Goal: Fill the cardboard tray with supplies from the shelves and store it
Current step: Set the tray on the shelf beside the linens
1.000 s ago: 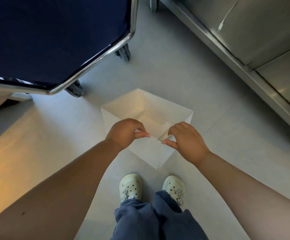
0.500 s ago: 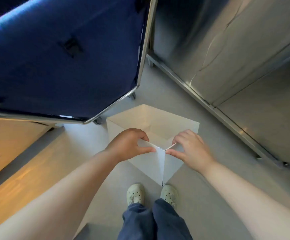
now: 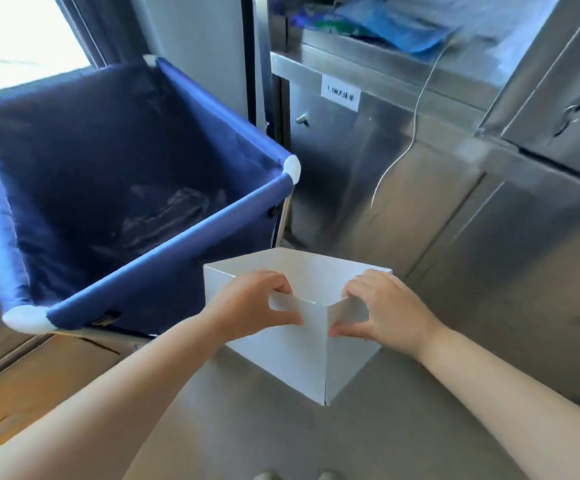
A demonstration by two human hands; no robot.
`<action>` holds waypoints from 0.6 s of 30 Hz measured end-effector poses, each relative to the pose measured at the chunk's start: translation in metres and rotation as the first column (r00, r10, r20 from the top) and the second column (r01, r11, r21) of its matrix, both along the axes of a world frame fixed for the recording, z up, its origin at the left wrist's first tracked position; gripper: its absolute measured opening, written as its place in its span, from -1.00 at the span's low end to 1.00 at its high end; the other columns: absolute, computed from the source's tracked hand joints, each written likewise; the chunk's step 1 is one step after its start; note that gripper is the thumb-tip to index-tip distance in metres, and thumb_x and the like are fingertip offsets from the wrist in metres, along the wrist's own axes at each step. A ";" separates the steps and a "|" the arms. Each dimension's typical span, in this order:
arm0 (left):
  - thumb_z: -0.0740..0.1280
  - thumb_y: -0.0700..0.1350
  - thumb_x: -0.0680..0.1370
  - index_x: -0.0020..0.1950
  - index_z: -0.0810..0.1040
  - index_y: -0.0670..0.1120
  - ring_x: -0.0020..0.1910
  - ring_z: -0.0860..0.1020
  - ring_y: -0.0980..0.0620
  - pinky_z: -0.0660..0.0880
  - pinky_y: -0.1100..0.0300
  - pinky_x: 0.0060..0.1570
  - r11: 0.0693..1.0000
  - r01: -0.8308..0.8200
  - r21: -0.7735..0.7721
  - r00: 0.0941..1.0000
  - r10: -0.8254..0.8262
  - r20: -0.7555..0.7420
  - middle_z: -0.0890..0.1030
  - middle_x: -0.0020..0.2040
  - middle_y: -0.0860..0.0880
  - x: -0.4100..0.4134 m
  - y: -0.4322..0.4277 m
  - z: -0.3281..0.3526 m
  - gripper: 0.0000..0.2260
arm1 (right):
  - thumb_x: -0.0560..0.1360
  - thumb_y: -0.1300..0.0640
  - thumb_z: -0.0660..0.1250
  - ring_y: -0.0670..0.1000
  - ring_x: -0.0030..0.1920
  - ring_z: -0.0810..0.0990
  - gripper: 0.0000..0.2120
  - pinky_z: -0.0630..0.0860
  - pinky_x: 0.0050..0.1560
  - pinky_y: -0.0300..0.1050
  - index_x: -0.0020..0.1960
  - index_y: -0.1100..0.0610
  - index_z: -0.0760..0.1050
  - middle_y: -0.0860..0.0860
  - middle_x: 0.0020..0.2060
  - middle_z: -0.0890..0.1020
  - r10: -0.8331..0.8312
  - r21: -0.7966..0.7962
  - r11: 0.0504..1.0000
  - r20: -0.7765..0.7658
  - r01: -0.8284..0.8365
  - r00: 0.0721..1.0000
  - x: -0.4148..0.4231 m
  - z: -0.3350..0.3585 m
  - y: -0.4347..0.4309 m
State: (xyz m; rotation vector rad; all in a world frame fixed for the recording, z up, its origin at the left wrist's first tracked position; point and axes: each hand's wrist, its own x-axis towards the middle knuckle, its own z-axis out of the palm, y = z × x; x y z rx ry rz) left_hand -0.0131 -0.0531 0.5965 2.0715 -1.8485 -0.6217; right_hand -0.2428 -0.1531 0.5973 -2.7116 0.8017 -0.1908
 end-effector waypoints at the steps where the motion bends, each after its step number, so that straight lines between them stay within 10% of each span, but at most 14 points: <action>1: 0.44 0.31 0.31 -0.12 0.53 0.11 -0.17 0.44 0.26 0.31 0.44 -0.30 1.000 0.002 -0.014 1.000 -0.002 0.005 0.55 -0.15 0.20 -0.002 0.000 0.015 -0.66 | 0.27 -0.54 0.15 -0.01 -0.11 0.46 -0.34 0.39 -0.01 -0.07 -0.15 0.07 0.47 -0.10 -0.21 0.53 -0.002 -0.007 1.000 0.011 0.002 1.000 -0.002 0.016 0.000; 18: 0.42 0.32 0.33 -0.10 0.49 0.13 -0.09 0.40 0.27 0.31 0.46 -0.16 0.977 0.061 -0.205 0.990 -0.033 0.139 0.50 -0.15 0.25 -0.023 -0.013 0.212 -0.67 | 0.28 -0.54 0.15 -0.18 -0.09 0.36 -0.47 0.37 -0.17 -0.20 -0.11 -0.10 0.38 -0.23 -0.20 0.41 0.018 -0.128 0.992 0.089 -0.007 0.996 -0.031 0.203 -0.019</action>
